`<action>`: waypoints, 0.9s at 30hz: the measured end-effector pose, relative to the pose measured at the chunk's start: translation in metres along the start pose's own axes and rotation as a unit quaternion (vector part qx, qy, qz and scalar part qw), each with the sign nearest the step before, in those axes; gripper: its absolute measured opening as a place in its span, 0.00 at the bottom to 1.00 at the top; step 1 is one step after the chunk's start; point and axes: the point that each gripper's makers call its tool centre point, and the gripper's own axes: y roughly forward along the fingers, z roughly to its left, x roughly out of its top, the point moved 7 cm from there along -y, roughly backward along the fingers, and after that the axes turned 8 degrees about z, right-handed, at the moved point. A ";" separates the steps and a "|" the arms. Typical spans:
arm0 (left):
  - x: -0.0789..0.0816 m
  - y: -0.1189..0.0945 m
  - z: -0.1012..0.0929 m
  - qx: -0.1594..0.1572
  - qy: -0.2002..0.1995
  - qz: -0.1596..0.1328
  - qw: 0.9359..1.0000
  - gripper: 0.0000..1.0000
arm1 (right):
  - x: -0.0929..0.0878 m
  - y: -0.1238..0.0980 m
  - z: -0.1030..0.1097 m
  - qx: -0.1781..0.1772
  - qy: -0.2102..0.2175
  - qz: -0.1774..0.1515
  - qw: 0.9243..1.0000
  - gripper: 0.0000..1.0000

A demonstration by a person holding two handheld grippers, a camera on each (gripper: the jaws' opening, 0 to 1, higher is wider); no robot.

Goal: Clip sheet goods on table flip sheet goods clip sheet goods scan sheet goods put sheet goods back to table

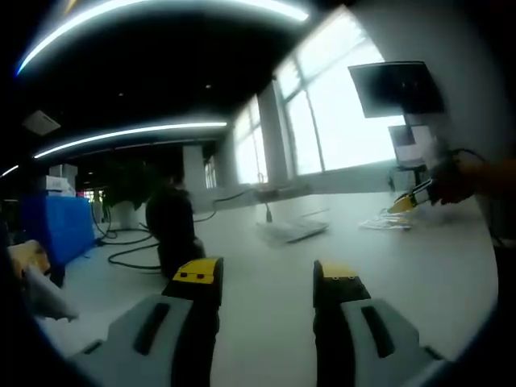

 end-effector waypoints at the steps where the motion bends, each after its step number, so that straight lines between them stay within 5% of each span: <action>1: 0.000 0.000 0.000 0.000 0.000 0.000 1.000 0.37 | 0.002 0.000 -0.001 0.005 -0.005 0.003 1.000 0.57; 27: 0.000 0.000 0.000 0.001 0.000 -0.001 1.000 0.37 | 0.026 -0.002 -0.065 0.058 -0.064 0.027 0.996 0.47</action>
